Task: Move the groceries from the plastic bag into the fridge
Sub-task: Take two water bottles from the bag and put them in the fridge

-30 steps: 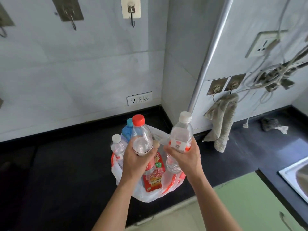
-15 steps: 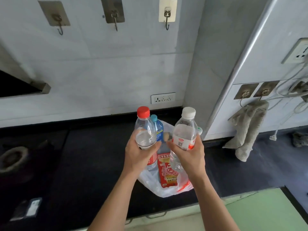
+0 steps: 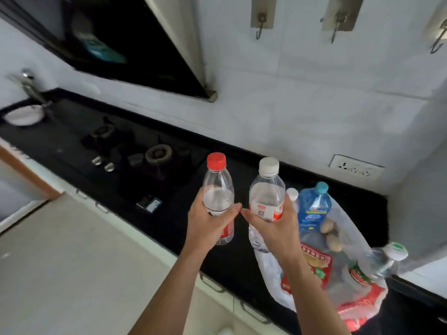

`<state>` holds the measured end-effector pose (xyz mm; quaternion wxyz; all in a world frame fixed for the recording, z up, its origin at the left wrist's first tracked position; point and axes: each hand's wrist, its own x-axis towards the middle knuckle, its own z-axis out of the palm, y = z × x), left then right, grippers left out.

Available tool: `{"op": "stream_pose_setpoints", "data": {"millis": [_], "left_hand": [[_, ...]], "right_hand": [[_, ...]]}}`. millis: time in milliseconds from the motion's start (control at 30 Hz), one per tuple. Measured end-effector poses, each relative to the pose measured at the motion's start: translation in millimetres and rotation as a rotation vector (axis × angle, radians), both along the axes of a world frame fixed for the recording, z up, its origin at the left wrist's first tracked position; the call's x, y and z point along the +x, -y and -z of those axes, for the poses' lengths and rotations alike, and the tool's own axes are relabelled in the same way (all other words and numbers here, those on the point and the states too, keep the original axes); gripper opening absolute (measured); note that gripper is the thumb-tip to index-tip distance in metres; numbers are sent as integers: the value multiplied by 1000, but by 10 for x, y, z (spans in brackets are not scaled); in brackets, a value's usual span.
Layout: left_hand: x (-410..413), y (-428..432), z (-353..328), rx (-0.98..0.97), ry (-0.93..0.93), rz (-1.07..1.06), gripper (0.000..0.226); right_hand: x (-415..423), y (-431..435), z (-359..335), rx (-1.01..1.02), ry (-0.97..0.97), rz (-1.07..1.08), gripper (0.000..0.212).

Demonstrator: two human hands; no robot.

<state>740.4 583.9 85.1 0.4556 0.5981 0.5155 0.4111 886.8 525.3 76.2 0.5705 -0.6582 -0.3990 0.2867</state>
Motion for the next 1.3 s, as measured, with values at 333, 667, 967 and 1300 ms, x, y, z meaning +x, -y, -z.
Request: {"op": "stream_pose_setpoints", "data": {"millis": [333, 667, 967, 1300], "left_hand": [[-1050, 962, 101, -100, -13, -554, 46], [-2118, 1708, 81, -88, -47, -945, 37], [-3150, 1927, 246, -89, -18, -1171, 44], [-4719, 1632, 346, -79, -5, -1242, 35]], "right_hand": [[-920, 18, 191, -80, -31, -485, 54], [-2205, 207, 210, -105, -107, -903, 50], [-3371, 175, 299, -153, -102, -1097, 46], [-5090, -190, 333, -158, -53, -1210, 51]]}}
